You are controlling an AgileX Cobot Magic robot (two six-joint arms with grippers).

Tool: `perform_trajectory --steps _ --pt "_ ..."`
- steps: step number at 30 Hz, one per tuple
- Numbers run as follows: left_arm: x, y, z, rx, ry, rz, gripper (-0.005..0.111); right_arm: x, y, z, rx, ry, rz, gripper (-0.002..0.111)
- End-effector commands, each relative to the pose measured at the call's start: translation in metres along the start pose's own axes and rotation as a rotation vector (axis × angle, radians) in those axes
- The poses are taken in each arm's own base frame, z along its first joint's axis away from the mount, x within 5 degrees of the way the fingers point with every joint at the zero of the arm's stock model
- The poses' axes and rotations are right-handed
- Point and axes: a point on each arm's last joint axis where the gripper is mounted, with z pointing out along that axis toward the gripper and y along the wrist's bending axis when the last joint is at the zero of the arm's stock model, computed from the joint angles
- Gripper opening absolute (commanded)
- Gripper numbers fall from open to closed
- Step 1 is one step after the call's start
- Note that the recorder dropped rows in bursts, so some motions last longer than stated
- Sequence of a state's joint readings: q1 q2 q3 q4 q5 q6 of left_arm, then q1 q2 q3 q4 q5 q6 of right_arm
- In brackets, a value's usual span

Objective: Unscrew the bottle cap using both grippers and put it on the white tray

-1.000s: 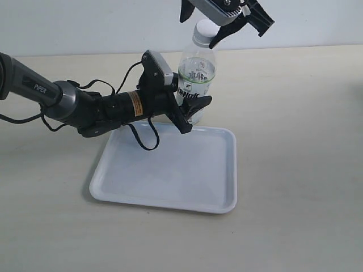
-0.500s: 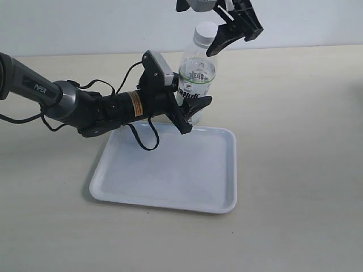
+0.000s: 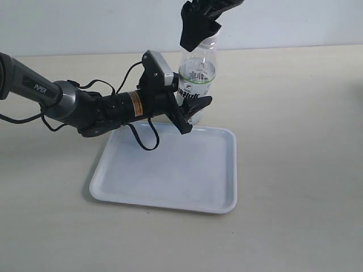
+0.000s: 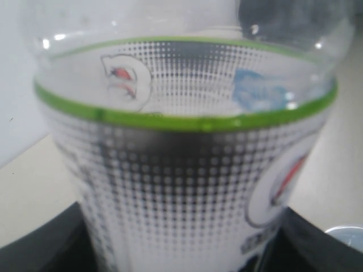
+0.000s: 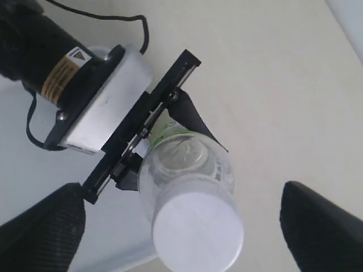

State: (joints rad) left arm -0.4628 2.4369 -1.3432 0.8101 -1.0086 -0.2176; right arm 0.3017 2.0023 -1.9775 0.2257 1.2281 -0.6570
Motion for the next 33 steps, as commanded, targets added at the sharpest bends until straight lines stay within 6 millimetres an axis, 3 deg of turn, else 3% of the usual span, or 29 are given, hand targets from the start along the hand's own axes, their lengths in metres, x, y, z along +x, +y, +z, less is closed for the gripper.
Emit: perform_trajectory --steps 1,5,12,33 --pt "0.0042 -0.0025 -0.0004 0.014 0.034 0.01 0.0 -0.0012 -0.0001 -0.0073 0.027 -0.012 0.189 0.088" --pt "0.0042 -0.0025 -0.0004 0.014 0.034 0.01 0.0 -0.0004 -0.0012 -0.0073 0.039 -0.007 0.323 0.087" --pt "0.0042 -0.0025 -0.0004 0.014 0.034 0.01 0.0 -0.0002 -0.0015 -0.0074 0.043 -0.006 0.38 0.084" --pt "0.0042 -0.0026 -0.0004 0.016 0.035 0.01 0.0 0.0026 -0.0054 -0.0077 0.091 0.016 0.382 0.08"
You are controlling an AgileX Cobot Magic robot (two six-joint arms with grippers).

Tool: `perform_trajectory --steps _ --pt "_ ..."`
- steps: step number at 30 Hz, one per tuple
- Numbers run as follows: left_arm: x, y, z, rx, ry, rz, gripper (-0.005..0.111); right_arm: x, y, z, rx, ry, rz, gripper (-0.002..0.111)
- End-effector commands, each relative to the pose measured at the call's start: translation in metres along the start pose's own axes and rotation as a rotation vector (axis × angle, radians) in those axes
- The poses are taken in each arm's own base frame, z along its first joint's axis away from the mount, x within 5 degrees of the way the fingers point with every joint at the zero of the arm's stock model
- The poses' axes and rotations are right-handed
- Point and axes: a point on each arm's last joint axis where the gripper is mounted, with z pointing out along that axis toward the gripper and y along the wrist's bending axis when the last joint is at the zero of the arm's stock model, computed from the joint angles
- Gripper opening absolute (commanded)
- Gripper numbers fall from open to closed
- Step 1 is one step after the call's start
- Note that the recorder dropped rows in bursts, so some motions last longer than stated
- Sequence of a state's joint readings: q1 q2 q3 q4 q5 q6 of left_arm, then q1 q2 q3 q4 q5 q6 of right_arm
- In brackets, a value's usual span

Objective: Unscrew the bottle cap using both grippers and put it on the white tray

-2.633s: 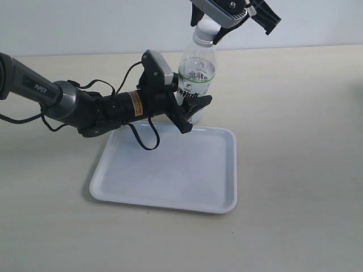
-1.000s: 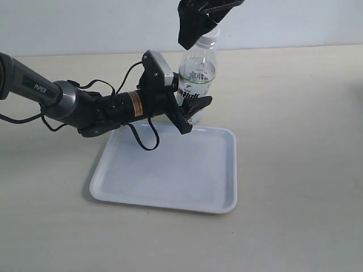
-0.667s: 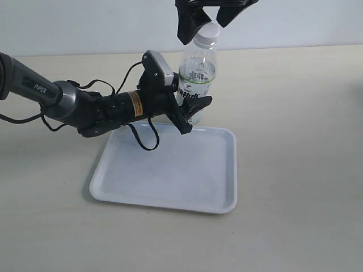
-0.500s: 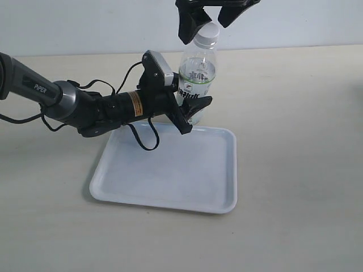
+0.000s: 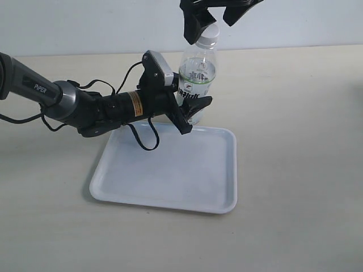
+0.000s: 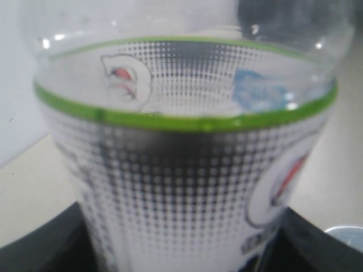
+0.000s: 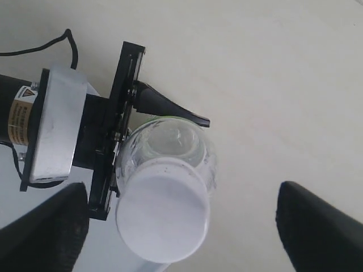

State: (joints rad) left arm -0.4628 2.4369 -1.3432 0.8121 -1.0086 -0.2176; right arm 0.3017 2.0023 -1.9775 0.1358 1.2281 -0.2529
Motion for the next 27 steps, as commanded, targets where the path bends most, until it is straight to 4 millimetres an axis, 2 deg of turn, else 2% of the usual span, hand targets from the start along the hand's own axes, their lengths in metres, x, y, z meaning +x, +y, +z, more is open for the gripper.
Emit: perform_trajectory --steps 1,6,14,21,25,27 --pt "0.0042 -0.0025 -0.0004 0.014 0.034 0.008 0.0 -0.0014 0.0008 -0.0075 0.01 -0.023 0.009 0.078" --pt "0.0042 -0.0025 -0.0004 0.014 0.034 0.008 0.0 -0.0016 0.0017 -0.0075 0.0 -0.026 0.018 0.058" --pt "0.0042 -0.0025 -0.0004 0.014 0.034 0.008 0.0 -0.0024 0.0047 -0.0075 -0.033 -0.033 0.033 0.044" --pt "0.0042 -0.0025 -0.0004 0.014 0.034 0.008 0.0 -0.0025 0.005 -0.0075 -0.037 -0.034 0.052 0.012" --pt "0.0042 -0.0025 -0.0004 0.014 0.034 0.008 0.0 -0.0025 0.005 -0.0075 -0.037 -0.034 0.052 0.001" --pt "0.0042 -0.0025 -0.0004 0.014 0.034 0.008 0.0 -0.0025 0.005 -0.0075 -0.037 -0.034 0.038 0.0"
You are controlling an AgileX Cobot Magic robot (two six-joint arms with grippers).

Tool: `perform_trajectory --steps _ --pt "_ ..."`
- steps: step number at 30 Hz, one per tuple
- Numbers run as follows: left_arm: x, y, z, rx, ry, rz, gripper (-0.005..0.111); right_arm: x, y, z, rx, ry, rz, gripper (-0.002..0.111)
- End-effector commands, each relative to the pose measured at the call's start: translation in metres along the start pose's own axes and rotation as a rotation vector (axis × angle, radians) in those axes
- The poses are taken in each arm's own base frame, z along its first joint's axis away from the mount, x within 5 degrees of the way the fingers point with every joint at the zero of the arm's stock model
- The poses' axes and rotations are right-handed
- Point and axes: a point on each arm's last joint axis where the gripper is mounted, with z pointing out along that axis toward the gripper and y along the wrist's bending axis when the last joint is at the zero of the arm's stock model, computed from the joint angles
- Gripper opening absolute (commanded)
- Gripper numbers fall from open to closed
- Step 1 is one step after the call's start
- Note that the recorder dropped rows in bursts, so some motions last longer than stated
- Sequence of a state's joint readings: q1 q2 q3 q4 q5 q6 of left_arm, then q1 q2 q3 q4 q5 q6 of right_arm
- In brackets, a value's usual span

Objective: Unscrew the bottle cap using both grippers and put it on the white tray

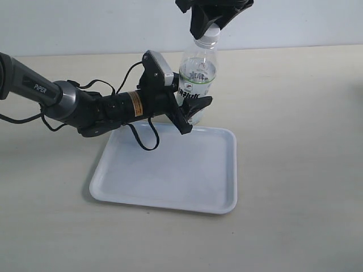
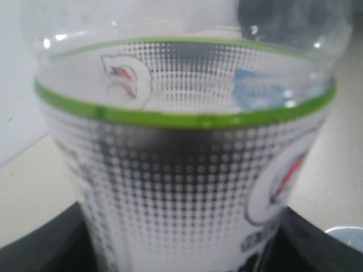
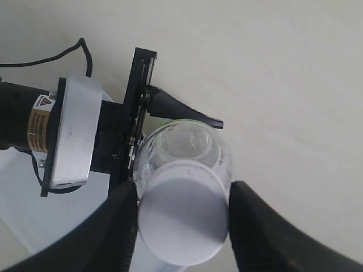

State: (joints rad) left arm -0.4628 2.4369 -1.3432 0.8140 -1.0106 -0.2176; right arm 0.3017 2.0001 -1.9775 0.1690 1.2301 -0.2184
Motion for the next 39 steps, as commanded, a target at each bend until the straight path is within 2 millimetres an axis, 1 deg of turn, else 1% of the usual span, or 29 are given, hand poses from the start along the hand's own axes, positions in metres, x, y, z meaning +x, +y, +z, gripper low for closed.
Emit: perform_trajectory --steps 1,4,7,11,14,24,26,35,36,39 --pt "0.0043 -0.0023 -0.0004 0.013 0.036 0.007 0.0 -0.0019 0.0024 -0.0064 -0.007 -0.027 -0.019 0.0" --pt "0.0043 -0.0023 -0.0004 0.012 0.036 -0.008 0.0 -0.0019 0.0024 -0.0064 -0.006 -0.027 -0.064 0.0" --pt "0.0043 -0.0023 -0.0004 0.012 0.036 -0.021 0.0 -0.0019 0.0024 -0.0064 -0.005 -0.027 -0.147 0.0" --pt "0.0043 -0.0023 -0.0004 0.012 0.036 -0.021 0.0 -0.0019 0.0024 -0.0064 -0.003 -0.028 -0.324 0.0" --pt "0.0043 -0.0023 -0.0004 0.012 0.036 -0.021 0.0 -0.0019 0.0024 -0.0064 -0.001 -0.028 -0.405 0.0" --pt "0.0043 -0.0022 -0.0004 0.011 0.036 -0.022 0.0 -0.0019 0.0024 -0.0064 0.005 -0.028 -0.909 0.0" --pt "0.0043 -0.0022 -0.0004 0.011 0.036 -0.022 0.0 -0.0019 0.0024 -0.0064 0.006 -0.028 -0.993 0.0" --pt "0.0043 -0.0022 -0.0004 0.011 0.036 -0.022 0.0 -0.0019 0.0026 -0.0064 0.009 -0.029 -1.25 0.0" --pt "0.0043 -0.0022 -0.0004 0.011 0.036 -0.022 0.0 -0.0019 0.0026 -0.0064 0.01 -0.029 -1.331 0.0" --pt "0.0043 -0.0022 -0.0004 0.011 0.036 -0.022 0.0 -0.0019 0.0026 -0.0064 0.013 -0.029 -1.468 0.0"
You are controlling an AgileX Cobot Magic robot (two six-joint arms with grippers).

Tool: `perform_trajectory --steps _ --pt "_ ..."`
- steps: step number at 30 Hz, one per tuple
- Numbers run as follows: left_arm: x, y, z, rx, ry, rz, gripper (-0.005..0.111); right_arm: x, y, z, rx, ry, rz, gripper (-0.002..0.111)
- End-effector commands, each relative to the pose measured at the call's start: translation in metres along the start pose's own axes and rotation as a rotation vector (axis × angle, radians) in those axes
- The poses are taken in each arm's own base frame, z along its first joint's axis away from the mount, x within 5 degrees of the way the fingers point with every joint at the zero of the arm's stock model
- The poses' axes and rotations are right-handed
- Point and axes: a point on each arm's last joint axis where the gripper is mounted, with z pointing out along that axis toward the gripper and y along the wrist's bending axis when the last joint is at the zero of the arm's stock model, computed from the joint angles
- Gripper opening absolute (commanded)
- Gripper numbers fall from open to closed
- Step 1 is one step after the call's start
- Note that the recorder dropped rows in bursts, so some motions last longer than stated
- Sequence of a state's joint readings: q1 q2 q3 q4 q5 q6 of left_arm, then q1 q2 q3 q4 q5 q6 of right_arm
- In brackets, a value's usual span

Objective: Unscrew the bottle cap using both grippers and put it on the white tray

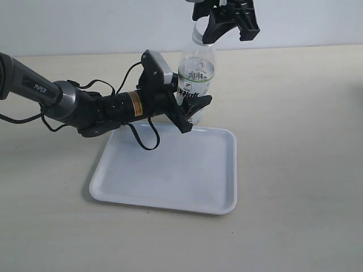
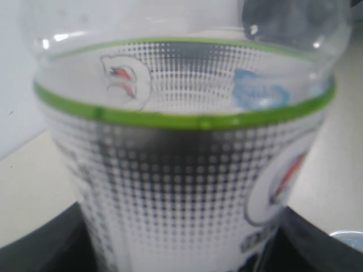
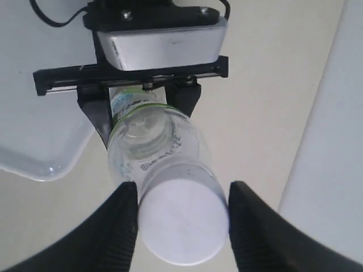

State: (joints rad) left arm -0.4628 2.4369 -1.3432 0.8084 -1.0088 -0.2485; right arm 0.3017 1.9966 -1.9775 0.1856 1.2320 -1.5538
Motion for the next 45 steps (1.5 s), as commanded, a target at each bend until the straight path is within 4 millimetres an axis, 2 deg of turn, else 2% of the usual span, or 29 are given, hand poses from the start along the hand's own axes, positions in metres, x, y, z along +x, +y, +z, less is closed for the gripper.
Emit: perform_trajectory --steps 1,2,4,6,11,16,18,21,26,31,36,43,45 --pt "0.004 -0.002 0.0 0.015 0.035 0.012 0.0 -0.001 -0.001 -0.005 0.023 0.003 -0.223 0.0" --pt "0.004 -0.002 0.0 0.015 0.035 0.012 0.0 -0.001 -0.001 -0.005 0.023 0.003 -0.258 0.0" --pt "0.004 -0.002 0.0 0.015 0.035 0.012 0.0 -0.003 -0.001 -0.005 0.026 -0.01 -0.46 0.0" --pt "0.004 -0.002 0.0 0.015 0.035 0.012 0.0 -0.006 -0.001 -0.005 0.035 -0.042 -0.549 0.0" --pt "0.004 -0.002 0.0 0.015 0.035 0.012 0.0 -0.009 -0.001 -0.015 0.059 -0.052 -0.548 0.0" --pt "0.004 -0.002 0.0 0.007 0.033 0.007 0.0 -0.017 0.003 -0.05 0.135 -0.073 -0.46 0.0" --pt "0.004 -0.001 0.0 -0.001 0.031 0.001 0.0 -0.021 0.005 -0.063 0.156 -0.095 -0.298 0.0" --pt "0.003 0.002 0.0 -0.035 0.023 -0.019 0.0 -0.024 0.008 -0.08 0.167 -0.134 0.104 0.0" --pt "0.002 0.008 -0.001 -0.097 0.005 -0.069 0.0 -0.022 0.011 -0.094 0.17 -0.151 0.622 0.0" --pt "0.001 0.011 -0.003 -0.107 -0.016 -0.121 0.0 -0.019 0.018 -0.076 0.092 -0.141 0.909 0.0" --pt "0.0 0.017 -0.007 -0.126 -0.038 -0.169 0.0 -0.012 0.038 -0.038 -0.049 -0.075 1.007 0.0" --pt "0.002 0.023 -0.01 -0.14 -0.044 -0.224 0.0 -0.014 0.082 0.014 -0.334 -0.07 1.117 0.0" --pt "0.002 0.023 -0.01 -0.14 -0.044 -0.224 0.0 -0.013 0.09 0.027 -0.339 -0.051 1.138 0.0"
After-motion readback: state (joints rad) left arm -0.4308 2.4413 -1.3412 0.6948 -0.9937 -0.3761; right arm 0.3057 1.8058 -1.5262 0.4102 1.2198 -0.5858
